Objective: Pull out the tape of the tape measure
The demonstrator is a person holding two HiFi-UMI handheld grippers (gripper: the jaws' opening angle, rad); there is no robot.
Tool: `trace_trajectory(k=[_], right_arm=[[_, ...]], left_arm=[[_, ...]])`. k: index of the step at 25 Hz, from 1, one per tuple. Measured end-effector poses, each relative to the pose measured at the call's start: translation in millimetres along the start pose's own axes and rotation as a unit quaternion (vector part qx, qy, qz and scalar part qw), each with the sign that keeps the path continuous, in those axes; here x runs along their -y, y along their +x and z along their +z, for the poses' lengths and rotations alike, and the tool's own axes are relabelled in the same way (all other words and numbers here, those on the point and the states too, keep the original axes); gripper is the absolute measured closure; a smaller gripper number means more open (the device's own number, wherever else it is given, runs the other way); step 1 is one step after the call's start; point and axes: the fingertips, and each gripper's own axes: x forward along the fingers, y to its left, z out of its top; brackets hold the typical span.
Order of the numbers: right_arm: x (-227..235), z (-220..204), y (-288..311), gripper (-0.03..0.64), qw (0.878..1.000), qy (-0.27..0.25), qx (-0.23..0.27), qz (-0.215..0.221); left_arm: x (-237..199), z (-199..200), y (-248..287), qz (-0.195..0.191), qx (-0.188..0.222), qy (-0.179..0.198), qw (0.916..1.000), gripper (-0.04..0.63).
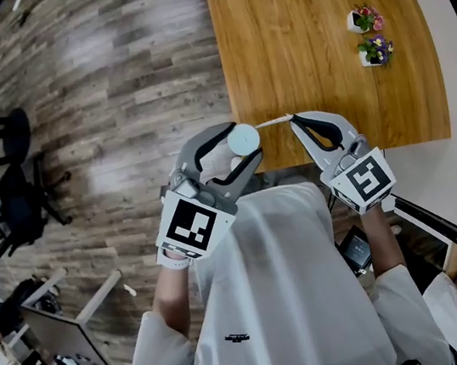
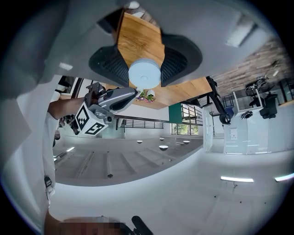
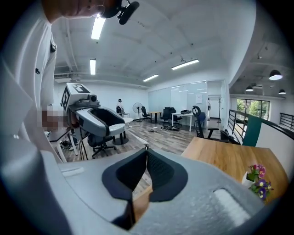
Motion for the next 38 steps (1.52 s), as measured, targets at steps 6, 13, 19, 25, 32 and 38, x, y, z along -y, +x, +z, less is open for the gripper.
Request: trace_trajectory(k=[6, 13, 19, 25, 32, 38], right_arm=[[6.2, -4.0, -5.0, 0.609, 0.999, -0.004, -0.017, -0.049], [39.0, -6.9, -19.8, 0.609, 0.991, 0.006, -0.027, -0.13], [64.5, -10.5, -39.9, 0.609, 0.987, 0.008, -0.035, -0.157], [75.4, -12.8, -45.1, 0.609, 0.983, 0.005, -0.047, -0.179], [109.7, -19.7, -70.7, 0.609, 0.971, 0.021, -0.056, -0.229], [113.4, -22.9, -72.7, 0.609, 0.969, 0.005, -0.069, -0.239]], left_arm=[[2.9, 2.2, -0.1, -0.004, 0.002, 0.004, 1.0, 0.357], [5.1, 3.1, 9.9, 0.004, -0.01, 0.036, 0.9993, 0.357], [-4.6, 0.6, 8.9, 0.006, -0.008, 0.02, 0.9997, 0.357], [-1.6, -0.7, 19.8, 0.004, -0.011, 0.025, 0.9996, 0.357], [-12.0, -6.3, 15.3, 0.021, -0.018, 0.023, 0.9994, 0.357], [-9.4, -10.0, 13.7, 0.018, -0.027, 0.036, 0.9988, 0.357]])
